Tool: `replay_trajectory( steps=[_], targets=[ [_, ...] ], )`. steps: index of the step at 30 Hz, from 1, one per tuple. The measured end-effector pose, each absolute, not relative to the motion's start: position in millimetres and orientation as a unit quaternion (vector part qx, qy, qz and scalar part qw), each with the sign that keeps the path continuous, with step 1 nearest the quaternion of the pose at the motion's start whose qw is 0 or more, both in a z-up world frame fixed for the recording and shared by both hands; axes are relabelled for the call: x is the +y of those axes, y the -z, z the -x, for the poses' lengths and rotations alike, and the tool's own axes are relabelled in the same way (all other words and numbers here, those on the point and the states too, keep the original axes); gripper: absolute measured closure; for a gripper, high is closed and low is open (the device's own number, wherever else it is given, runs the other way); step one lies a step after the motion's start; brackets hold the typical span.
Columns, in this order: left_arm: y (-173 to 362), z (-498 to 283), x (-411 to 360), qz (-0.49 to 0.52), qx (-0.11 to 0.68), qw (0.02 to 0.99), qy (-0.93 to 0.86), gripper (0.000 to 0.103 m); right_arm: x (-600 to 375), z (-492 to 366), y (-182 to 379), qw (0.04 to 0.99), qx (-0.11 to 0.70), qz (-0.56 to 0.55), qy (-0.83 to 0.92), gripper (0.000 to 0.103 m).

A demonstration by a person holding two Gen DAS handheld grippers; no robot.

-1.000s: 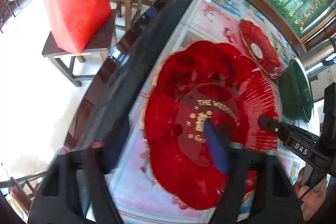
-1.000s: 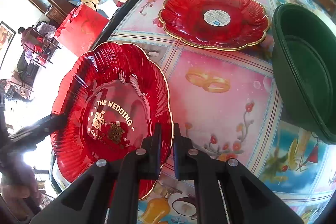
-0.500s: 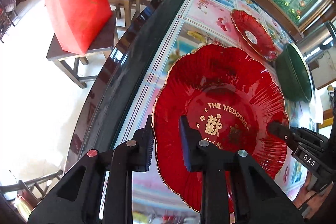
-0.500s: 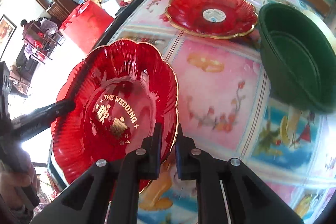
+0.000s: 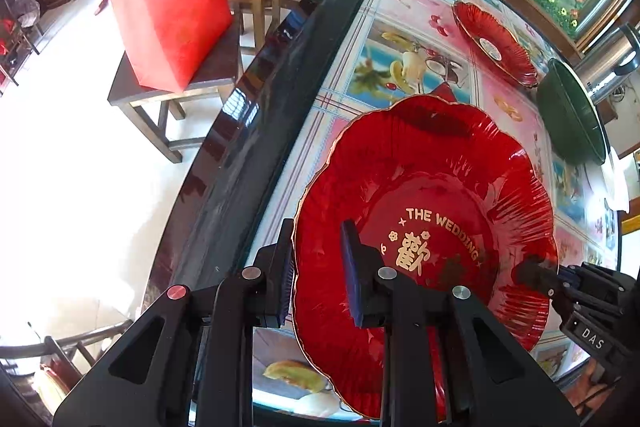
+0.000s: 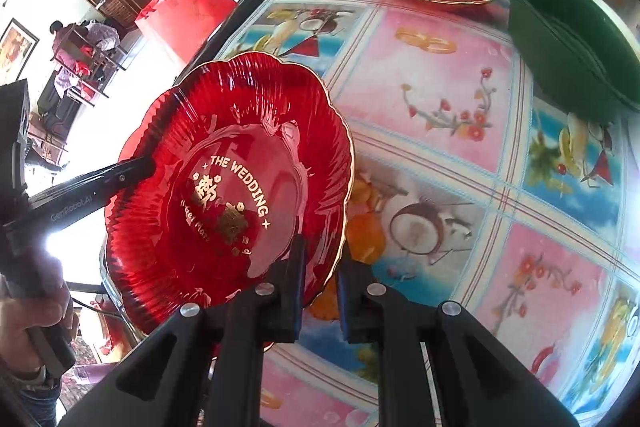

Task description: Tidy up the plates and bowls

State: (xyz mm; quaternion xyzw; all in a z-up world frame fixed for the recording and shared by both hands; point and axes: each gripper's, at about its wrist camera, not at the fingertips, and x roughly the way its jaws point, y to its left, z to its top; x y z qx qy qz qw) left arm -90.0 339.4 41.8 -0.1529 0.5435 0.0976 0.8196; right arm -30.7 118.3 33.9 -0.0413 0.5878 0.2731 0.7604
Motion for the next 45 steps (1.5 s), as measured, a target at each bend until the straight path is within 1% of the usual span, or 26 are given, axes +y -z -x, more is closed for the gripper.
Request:
replay_trajectory(
  steps=[2, 3, 4, 5, 6, 7, 15, 26, 32, 45],
  targets=[
    [-43.3, 93.1, 342.6, 0.165, 0.532, 0.824, -0.102, 0.081, 118.7, 30.9, -32.0, 0.761, 0.587, 0.036, -0.273, 0.089],
    [-45.1, 94.4, 343.8, 0.162, 0.525, 0.828, -0.114, 0.080, 117.1, 31.4, -31.3, 0.763, 0.587, 0.035, -0.270, 0.083],
    [-46.7, 95.6, 343.9, 0.156, 0.522, 0.830, -0.121, 0.072, 114.6, 31.1, -31.4, 0.765, 0.587, 0.034, -0.263, 0.075],
    [-48.8, 96.5, 344.1, 0.148, 0.517, 0.833, -0.128, 0.054, 111.9, 28.8, -31.9, 0.768, 0.587, 0.035, -0.254, 0.056],
    [-51.2, 97.2, 344.6, 0.140, 0.513, 0.836, -0.134, 0.047, 111.3, 29.2, -32.4, 0.770, 0.585, 0.035, -0.250, 0.044],
    [-53.7, 97.9, 345.0, 0.134, 0.509, 0.839, -0.138, 0.035, 107.7, 27.5, -34.2, 0.772, 0.583, 0.029, -0.249, 0.043],
    [-81.2, 96.8, 343.3, 0.131, 0.489, 0.852, -0.135, 0.035, 82.2, 22.4, -52.5, 0.787, 0.569, 0.013, -0.238, 0.043],
    [-116.5, 59.5, 311.0, 0.120, 0.465, 0.873, -0.090, 0.035, 74.6, 3.6, -81.3, 0.810, 0.541, -0.002, -0.225, 0.040],
    [-124.5, 37.0, 288.9, 0.109, 0.463, 0.876, -0.082, 0.035, 67.7, -14.7, -90.6, 0.818, 0.529, -0.004, -0.225, 0.039],
    [-127.9, -14.1, 238.8, 0.132, 0.463, 0.871, -0.092, 0.035, 51.1, -67.9, -107.0, 0.820, 0.511, 0.009, -0.259, 0.038]
  ],
)
